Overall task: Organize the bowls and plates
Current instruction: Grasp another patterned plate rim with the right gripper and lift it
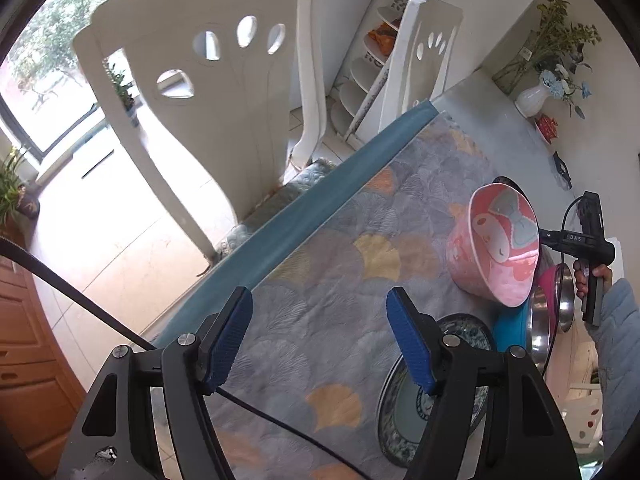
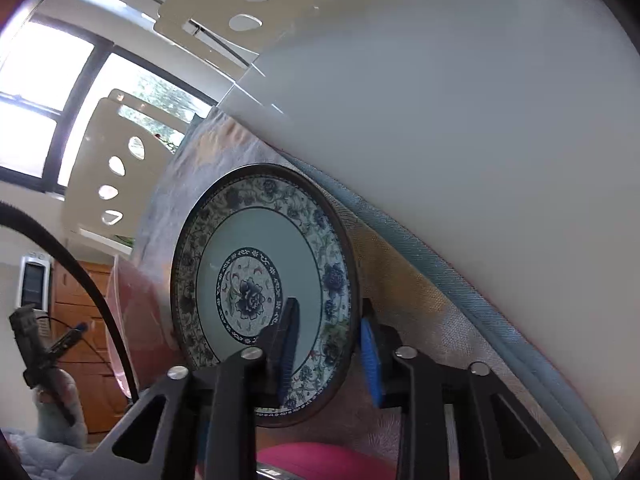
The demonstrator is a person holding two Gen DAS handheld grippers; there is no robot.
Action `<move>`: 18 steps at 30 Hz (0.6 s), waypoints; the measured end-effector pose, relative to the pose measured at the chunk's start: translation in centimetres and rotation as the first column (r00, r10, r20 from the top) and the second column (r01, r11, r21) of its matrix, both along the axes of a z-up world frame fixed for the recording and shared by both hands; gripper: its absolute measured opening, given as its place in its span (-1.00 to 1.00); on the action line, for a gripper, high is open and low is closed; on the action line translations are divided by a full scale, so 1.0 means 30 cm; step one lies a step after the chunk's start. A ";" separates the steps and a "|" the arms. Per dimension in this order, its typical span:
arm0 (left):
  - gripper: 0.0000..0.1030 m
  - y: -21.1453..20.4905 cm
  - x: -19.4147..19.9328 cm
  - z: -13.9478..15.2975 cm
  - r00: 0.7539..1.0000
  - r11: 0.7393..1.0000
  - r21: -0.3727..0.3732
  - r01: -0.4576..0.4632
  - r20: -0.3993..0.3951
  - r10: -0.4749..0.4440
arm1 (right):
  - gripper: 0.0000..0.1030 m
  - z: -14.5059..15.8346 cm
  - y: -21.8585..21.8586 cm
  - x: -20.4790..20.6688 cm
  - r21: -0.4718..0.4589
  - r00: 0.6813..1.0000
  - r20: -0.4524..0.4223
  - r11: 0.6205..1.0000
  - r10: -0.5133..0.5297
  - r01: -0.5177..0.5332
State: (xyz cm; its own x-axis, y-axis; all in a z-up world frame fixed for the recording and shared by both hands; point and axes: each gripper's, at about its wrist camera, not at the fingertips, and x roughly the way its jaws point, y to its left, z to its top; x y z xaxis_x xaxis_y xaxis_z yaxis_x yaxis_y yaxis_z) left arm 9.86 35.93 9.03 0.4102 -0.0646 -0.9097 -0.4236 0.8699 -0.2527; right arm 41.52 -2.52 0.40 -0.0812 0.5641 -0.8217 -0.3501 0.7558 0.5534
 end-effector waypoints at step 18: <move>0.32 -0.050 0.028 0.020 0.999 0.998 -0.030 0.050 0.022 -0.049 | -0.85 0.234 -0.252 -0.204 0.456 0.806 0.012 0.720 -0.592 0.523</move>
State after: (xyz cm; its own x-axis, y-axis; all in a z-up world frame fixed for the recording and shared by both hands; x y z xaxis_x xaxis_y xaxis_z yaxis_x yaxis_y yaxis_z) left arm 10.68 34.43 9.63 0.4249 -0.1126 -0.8982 -0.3743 0.8816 -0.2876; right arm 35.40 -10.09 7.43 0.4586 0.7510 -0.4750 -0.0410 0.5518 0.8330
